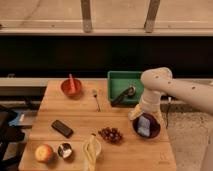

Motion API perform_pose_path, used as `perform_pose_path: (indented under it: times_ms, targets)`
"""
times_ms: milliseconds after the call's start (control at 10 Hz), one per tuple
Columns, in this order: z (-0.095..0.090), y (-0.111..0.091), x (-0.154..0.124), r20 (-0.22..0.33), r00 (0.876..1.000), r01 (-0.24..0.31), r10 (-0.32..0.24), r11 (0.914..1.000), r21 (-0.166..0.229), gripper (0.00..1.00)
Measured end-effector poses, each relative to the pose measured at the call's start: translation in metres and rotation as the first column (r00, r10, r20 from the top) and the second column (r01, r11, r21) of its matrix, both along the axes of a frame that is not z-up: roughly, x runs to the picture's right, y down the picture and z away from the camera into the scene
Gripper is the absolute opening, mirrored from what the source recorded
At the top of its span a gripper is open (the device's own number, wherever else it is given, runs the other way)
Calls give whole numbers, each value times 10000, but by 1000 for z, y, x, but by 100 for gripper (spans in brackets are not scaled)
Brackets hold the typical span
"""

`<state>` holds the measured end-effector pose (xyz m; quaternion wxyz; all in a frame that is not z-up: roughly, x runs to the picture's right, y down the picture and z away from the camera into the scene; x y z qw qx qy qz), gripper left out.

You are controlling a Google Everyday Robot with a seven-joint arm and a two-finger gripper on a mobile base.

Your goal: Place sponge in purple bowl

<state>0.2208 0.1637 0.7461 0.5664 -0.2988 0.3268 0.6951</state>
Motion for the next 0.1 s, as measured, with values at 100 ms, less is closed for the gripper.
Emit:
perform_pose_path:
  times_ms: [100]
  targets:
    - [0, 0, 0, -4, 10000, -1, 1, 10000, -1, 80]
